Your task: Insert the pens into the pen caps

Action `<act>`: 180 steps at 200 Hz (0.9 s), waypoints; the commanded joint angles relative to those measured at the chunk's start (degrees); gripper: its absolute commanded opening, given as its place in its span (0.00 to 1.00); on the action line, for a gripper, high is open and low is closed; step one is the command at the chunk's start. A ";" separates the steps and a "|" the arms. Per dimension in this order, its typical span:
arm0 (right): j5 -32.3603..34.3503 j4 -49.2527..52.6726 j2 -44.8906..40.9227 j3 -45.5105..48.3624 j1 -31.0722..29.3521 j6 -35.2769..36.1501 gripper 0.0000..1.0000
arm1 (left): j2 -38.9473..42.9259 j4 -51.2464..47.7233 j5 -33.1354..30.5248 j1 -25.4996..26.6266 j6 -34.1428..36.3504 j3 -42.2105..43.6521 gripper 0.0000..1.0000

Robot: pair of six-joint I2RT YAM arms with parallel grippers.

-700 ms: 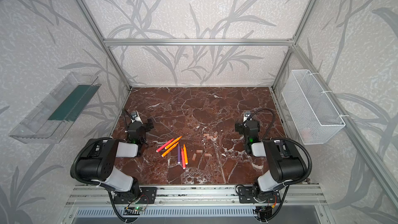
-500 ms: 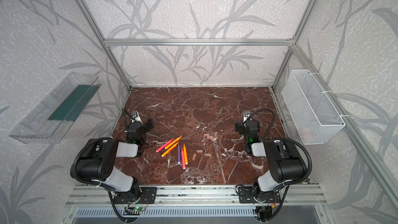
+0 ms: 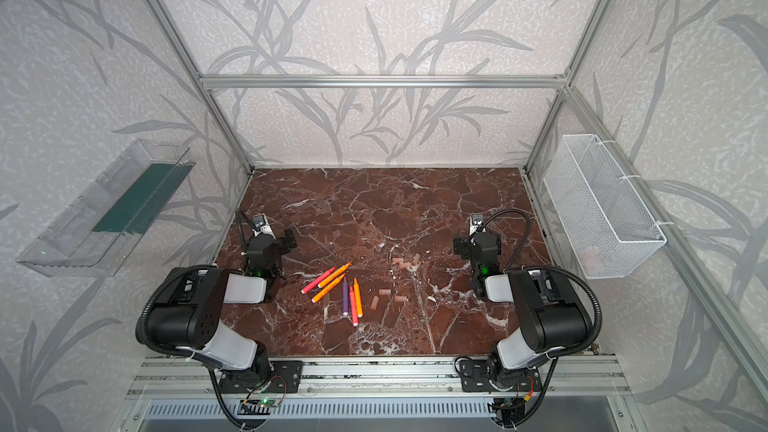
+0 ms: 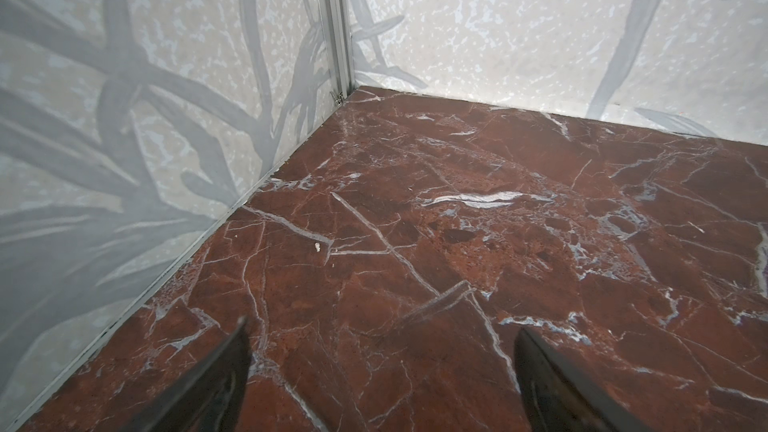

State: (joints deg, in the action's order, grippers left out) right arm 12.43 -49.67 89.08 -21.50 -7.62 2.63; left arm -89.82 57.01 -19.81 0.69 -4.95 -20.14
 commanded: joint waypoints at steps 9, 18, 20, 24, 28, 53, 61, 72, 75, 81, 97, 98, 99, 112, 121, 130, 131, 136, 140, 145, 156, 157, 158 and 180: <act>0.23 -0.52 -0.59 -0.92 -0.38 -0.08 0.99 | -0.41 0.29 -0.04 0.07 1.15 -0.26 0.99; 0.31 -0.58 -0.64 -0.92 -0.38 -0.08 0.99 | -0.35 0.44 0.03 0.06 1.13 -0.10 0.99; 0.32 -0.64 -0.65 -0.85 -0.38 -0.02 0.99 | -0.29 0.57 0.19 0.09 1.20 -0.02 0.99; 0.27 -0.96 -0.78 -0.65 -0.45 0.03 0.99 | -0.16 1.08 0.52 0.18 1.51 0.18 0.99; 0.43 -1.73 -0.95 -0.32 -0.45 0.30 0.99 | 0.20 1.33 0.60 0.41 1.82 0.34 0.99; 1.45 -2.13 -4.39 1.76 -0.91 0.26 0.99 | 9.65 -3.76 -3.11 3.23 4.10 1.70 0.99; 1.92 -3.78 -4.66 2.42 -1.04 0.46 0.99 | 13.28 -6.62 -2.66 3.67 4.99 2.08 0.99; 7.49 -4.71 -7.33 3.12 -2.99 1.67 0.99 | 18.15 -10.93 -2.76 4.07 3.76 2.18 0.99; 8.94 -3.41 -8.70 3.13 -3.61 1.71 0.99 | 19.46 -12.33 -3.28 4.17 2.65 2.03 0.99; 9.88 0.18 -11.70 2.77 -4.10 1.41 0.99 | 22.67 -15.84 -3.66 4.15 -0.20 1.83 0.99; 8.95 16.09 -19.25 -0.58 -4.34 -1.62 0.99 | 31.38 -24.81 -0.43 4.27 -5.17 1.50 0.99; 9.03 16.93 -19.71 -0.79 -4.34 -1.86 0.99 | 31.91 -25.22 0.01 4.29 -5.47 1.50 0.99; 8.98 17.65 -20.07 -1.12 -4.34 -1.99 0.99 | 32.39 -25.56 0.01 4.31 -5.84 1.55 0.99; 7.71 26.97 -24.04 -4.25 -4.34 -6.43 0.99 | 38.85 -28.97 2.94 4.22 -11.94 2.28 0.99; 8.08 34.43 -26.23 -6.71 -4.34 -13.96 0.99 | 43.03 -35.33 4.81 4.12 -17.53 1.14 0.99; 7.13 41.59 -28.00 -9.22 -4.20 -20.51 0.99 | 46.41 -45.24 8.17 4.05 -20.10 -2.30 0.99; 6.71 42.12 -28.17 -9.55 -4.18 -20.80 0.99 | 46.67 -45.99 8.59 4.01 -19.92 -2.64 0.99; 3.68 44.46 -28.77 -10.84 -4.08 -20.98 0.99 | 47.81 -48.79 11.49 3.99 -19.47 -4.15 0.99; 1.17 45.66 -29.08 -11.72 -4.07 -20.96 0.99 | 48.41 -50.30 13.03 3.98 -19.65 -4.94 0.99; -2.77 45.86 -29.30 -12.45 -4.07 -20.92 0.99 | 48.95 -52.08 14.58 4.04 -20.29 -5.74 0.99; -11.63 43.23 -29.31 -12.50 -4.10 -19.84 0.99 | 50.15 -55.63 15.06 3.95 -23.17 -6.84 0.99; -12.16 42.89 -29.31 -12.42 -4.08 -19.85 0.99 | 50.30 -56.01 14.80 3.96 -23.48 -6.93 0.99; -12.64 42.41 -29.31 -12.29 -4.03 -19.86 0.99 | 50.42 -56.38 14.49 3.92 -23.94 -7.02 0.99; -15.56 39.74 -32.21 -9.50 -3.98 -21.27 0.99 | 53.56 -66.58 10.68 2.99 -30.85 -9.10 0.99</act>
State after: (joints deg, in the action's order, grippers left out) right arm 6.04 -14.46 59.44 -33.17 -11.57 -14.57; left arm -39.05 7.62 -9.54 4.78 -25.87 -26.96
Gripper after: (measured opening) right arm 0.991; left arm 0.992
